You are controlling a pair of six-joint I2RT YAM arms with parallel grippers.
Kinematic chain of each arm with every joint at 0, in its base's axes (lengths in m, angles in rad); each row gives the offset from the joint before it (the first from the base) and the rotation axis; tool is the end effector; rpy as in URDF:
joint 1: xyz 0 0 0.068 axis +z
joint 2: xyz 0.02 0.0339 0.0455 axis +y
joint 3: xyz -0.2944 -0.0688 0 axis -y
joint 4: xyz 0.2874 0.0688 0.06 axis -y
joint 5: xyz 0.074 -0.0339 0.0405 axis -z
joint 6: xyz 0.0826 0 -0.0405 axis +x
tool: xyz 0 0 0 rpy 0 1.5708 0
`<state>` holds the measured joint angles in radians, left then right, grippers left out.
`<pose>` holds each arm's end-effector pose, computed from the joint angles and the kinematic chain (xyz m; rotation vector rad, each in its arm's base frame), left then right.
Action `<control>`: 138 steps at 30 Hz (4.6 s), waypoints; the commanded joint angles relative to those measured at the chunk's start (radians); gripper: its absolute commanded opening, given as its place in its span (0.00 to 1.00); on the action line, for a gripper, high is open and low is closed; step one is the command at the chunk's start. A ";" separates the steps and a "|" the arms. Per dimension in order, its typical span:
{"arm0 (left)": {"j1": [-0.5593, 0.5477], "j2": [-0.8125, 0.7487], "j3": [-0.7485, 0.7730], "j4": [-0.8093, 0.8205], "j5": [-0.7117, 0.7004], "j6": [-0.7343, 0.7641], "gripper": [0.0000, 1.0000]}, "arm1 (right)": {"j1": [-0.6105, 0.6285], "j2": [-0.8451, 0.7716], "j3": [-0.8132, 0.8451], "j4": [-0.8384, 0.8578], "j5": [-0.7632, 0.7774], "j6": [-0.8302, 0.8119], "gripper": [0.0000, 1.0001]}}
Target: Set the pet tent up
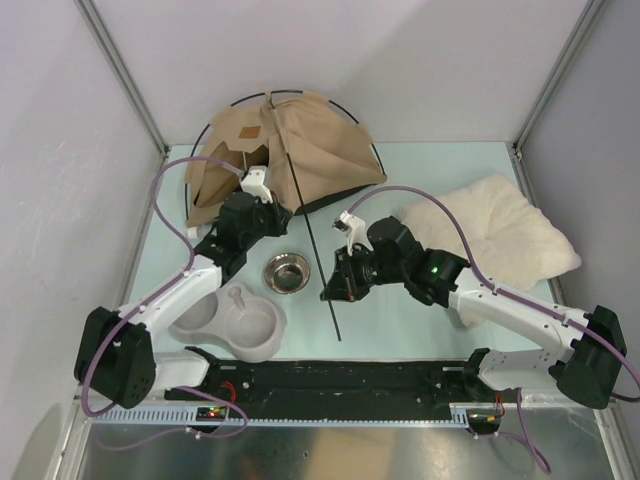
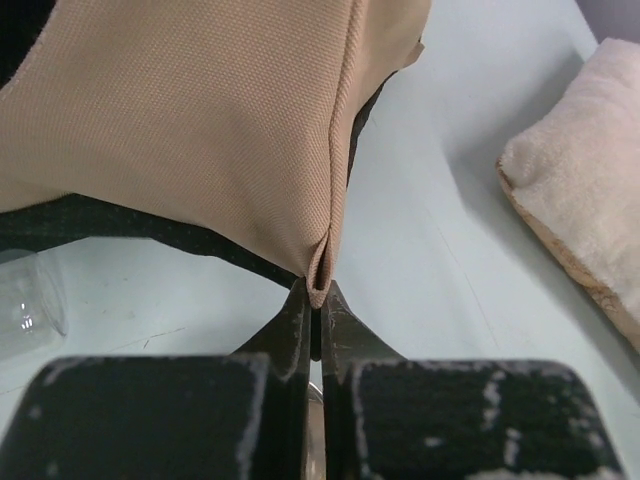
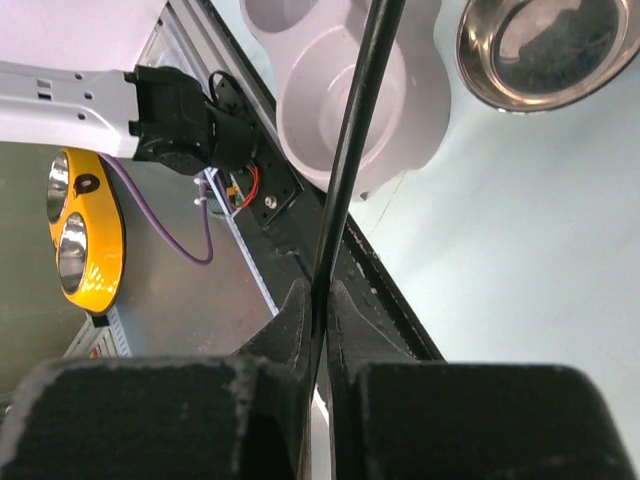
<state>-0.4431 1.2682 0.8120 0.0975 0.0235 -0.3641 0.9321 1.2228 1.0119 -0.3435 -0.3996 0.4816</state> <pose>0.3274 -0.1575 0.2668 0.0938 1.9682 -0.5576 0.1774 0.2928 0.3097 -0.7770 2.2136 1.2023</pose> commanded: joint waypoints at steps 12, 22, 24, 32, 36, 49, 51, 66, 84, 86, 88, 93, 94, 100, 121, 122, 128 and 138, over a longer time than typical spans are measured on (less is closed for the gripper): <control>-0.008 -0.278 -0.199 0.028 0.134 -0.106 0.00 | 0.018 0.070 0.022 0.549 0.156 0.188 0.00; -0.018 -0.413 -0.287 -0.011 0.207 -0.103 0.00 | 0.005 0.157 0.056 0.611 0.180 0.267 0.00; -0.025 -0.435 -0.302 -0.019 0.209 -0.117 0.00 | -0.007 0.162 0.064 0.629 0.182 0.282 0.00; -0.037 -0.523 -0.362 -0.053 0.248 -0.237 0.00 | -0.053 0.170 0.083 0.781 0.209 0.360 0.00; -0.038 -0.572 -0.377 -0.083 0.271 -0.298 0.00 | -0.071 0.206 0.125 0.801 0.200 0.381 0.00; -0.039 -0.664 -0.416 -0.183 0.297 -0.434 0.00 | -0.081 0.302 0.193 0.813 0.246 0.395 0.00; -0.039 -0.661 -0.416 -0.193 0.300 -0.469 0.00 | -0.077 0.319 0.209 0.803 0.250 0.385 0.00; -0.039 -0.658 -0.370 -0.265 0.399 -0.596 0.00 | -0.045 0.400 0.292 0.689 0.285 0.223 0.00; -0.026 -0.630 -0.325 -0.265 0.357 -0.696 0.00 | 0.026 0.401 0.264 0.558 0.293 0.051 0.05; -0.018 -0.625 -0.324 -0.266 0.349 -0.698 0.00 | 0.034 0.382 0.247 0.526 0.294 0.032 0.16; -0.010 -0.624 -0.328 -0.266 0.344 -0.699 0.00 | 0.038 0.360 0.219 0.512 0.293 0.023 0.29; 0.011 -0.625 -0.338 -0.265 0.341 -0.696 0.00 | 0.050 0.327 0.185 0.461 0.274 0.009 0.47; 0.016 -0.625 -0.339 -0.265 0.341 -0.696 0.00 | 0.054 0.321 0.179 0.453 0.269 0.004 0.49; 0.024 -0.624 -0.351 -0.265 0.338 -0.691 0.00 | 0.086 0.299 0.139 0.439 0.240 -0.013 0.53; 0.026 -0.625 -0.387 -0.265 0.336 -0.679 0.00 | 0.077 0.375 0.132 0.581 0.133 0.072 0.43; 0.027 -0.624 -0.389 -0.265 0.337 -0.679 0.00 | 0.077 0.379 0.133 0.584 0.130 0.075 0.40; 0.027 -0.625 -0.392 -0.265 0.332 -0.659 0.00 | 0.071 0.385 0.133 0.576 0.112 0.082 0.03; 0.027 -0.683 -0.459 -0.265 0.306 -0.500 0.00 | 0.013 0.308 0.122 0.541 0.188 0.078 0.00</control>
<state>-0.4145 0.6247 0.3916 -0.1467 0.2764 -0.9634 0.9939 1.5986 1.1397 0.1791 -0.2962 0.5762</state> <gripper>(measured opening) 0.023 0.035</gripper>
